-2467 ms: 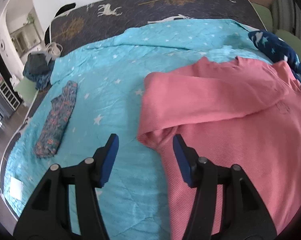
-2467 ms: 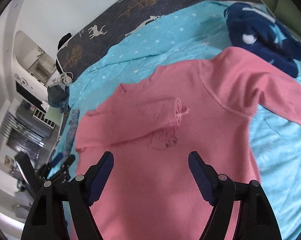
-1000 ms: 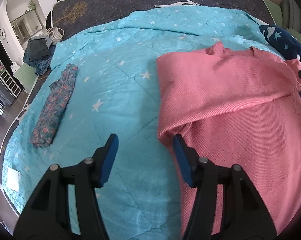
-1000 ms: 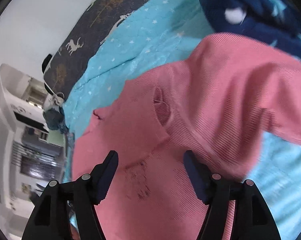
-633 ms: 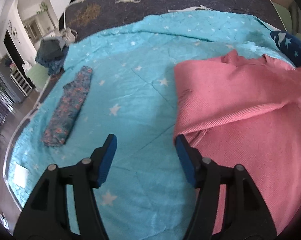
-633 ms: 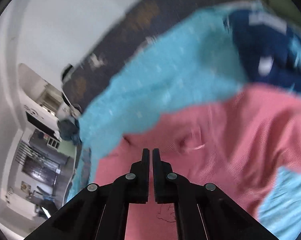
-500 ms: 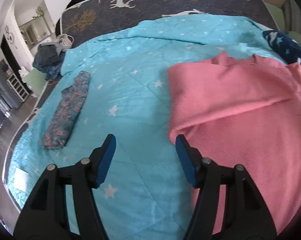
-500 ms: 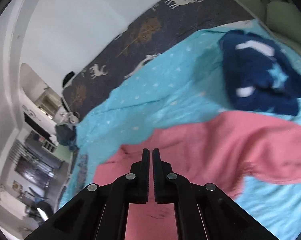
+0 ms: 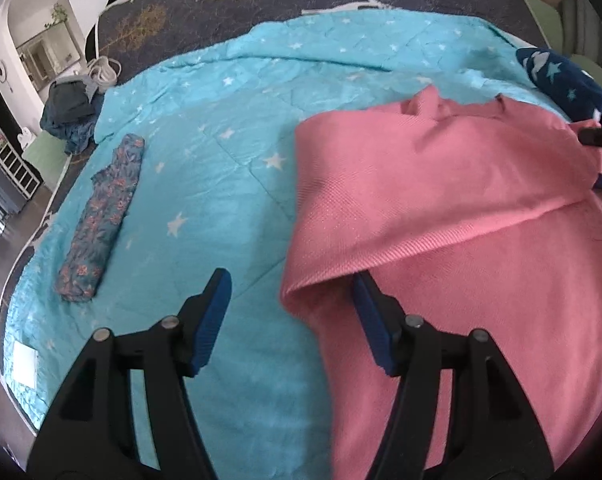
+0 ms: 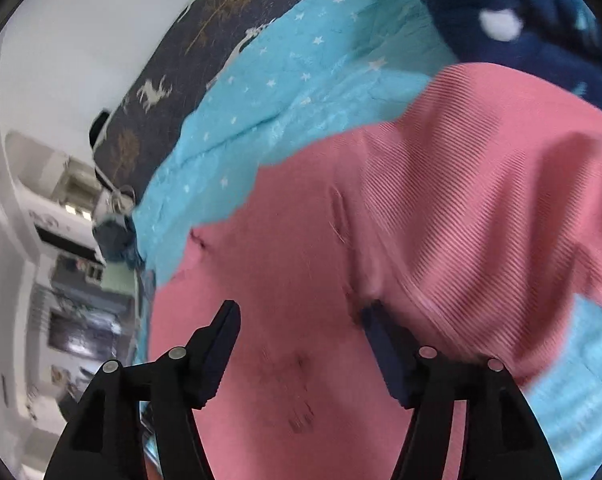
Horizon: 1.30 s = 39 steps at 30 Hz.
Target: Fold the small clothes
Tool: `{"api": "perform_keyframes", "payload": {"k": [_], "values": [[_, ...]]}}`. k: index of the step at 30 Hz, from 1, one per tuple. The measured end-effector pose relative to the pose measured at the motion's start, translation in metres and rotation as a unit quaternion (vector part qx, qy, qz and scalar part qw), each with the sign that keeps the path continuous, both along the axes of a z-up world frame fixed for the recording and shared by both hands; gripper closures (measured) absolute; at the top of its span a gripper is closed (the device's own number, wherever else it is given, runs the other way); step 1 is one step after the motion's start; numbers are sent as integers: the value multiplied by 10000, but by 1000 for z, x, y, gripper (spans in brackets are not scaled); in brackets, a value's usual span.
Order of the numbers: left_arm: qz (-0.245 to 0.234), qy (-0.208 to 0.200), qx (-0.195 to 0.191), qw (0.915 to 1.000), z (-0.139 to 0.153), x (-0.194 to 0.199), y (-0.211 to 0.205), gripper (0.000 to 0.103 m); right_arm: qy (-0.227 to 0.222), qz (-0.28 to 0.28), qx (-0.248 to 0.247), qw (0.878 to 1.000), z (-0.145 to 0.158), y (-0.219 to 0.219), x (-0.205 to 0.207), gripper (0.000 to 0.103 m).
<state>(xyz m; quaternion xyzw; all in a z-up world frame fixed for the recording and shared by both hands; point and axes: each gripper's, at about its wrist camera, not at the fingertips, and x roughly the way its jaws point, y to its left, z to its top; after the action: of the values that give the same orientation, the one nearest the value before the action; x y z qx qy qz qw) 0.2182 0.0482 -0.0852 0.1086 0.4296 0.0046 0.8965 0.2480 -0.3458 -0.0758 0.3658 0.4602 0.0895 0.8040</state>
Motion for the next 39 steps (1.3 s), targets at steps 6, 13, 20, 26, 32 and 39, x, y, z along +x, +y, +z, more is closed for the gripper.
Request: {"api": "perform_keyframes", "payload": {"k": [6,13,20,26,32,39], "values": [[-38,-49,-66,10000,7,-7,4,39,-385,127,-145,9991,31,17,12,96],[-184,-108,-965,9951,33,-31,27,34,-1127,69,-1326,9847,93,-13,-36,95],[-209,-261,-1182,9924,52,-17,11,34,-293,143,-1239,9918,36,-24,-37,95],[-188,-56,-300,9994,32,11,-15,34,-187,45,-1185,9928,32,-34,-43,90],[-307,207,-836,9958,19,-14,7,34,85,-372,-1665,9853,42,-54,-56,67],[-243,334,-795,9960,5,-13,6,34,-641,1025,-1844,9754,99,36,3,50]]}}
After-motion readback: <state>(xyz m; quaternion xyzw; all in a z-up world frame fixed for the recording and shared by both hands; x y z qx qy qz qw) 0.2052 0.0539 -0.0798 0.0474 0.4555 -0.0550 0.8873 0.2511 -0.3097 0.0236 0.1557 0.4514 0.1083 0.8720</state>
